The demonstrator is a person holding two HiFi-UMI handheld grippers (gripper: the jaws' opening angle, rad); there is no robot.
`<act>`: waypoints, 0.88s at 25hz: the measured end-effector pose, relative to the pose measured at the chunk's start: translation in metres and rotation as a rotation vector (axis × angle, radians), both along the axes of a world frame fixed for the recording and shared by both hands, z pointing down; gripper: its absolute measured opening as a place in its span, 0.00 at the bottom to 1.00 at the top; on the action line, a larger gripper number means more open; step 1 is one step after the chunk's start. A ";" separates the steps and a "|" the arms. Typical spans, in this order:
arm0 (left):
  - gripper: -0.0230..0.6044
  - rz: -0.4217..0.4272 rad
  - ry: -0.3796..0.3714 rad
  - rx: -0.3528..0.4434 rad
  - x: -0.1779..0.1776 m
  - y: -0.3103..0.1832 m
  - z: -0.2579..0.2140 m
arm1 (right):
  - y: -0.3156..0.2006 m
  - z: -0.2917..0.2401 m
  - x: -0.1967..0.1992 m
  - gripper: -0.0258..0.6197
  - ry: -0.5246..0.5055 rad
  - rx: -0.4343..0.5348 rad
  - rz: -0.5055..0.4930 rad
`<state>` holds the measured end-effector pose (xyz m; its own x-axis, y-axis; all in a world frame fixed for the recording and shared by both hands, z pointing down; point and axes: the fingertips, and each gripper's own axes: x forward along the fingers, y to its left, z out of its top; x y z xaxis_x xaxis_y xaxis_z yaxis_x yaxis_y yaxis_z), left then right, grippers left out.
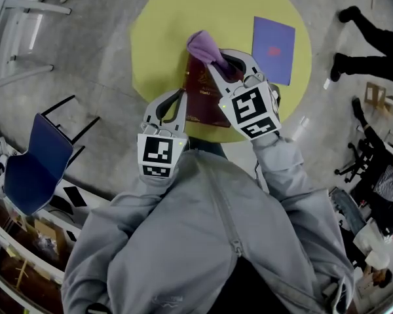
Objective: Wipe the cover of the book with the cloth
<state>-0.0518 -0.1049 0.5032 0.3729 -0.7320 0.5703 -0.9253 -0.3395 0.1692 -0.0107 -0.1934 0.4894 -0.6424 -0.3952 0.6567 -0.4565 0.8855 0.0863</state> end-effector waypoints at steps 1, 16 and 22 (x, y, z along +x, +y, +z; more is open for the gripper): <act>0.07 -0.001 0.000 -0.005 0.000 0.001 0.001 | 0.000 0.004 -0.002 0.18 0.033 -0.009 -0.028; 0.07 0.096 0.002 -0.237 0.004 0.047 0.051 | -0.003 0.058 -0.024 0.18 0.405 -0.068 -0.329; 0.07 0.150 -0.013 -0.316 0.010 0.071 0.074 | -0.004 0.067 -0.025 0.18 0.451 -0.032 -0.374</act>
<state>-0.0420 -0.0343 0.5767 0.4545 -0.4560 0.7651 -0.8716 -0.4048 0.2765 -0.0362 -0.1971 0.5564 -0.3890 -0.1703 0.9054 -0.0366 0.9849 0.1695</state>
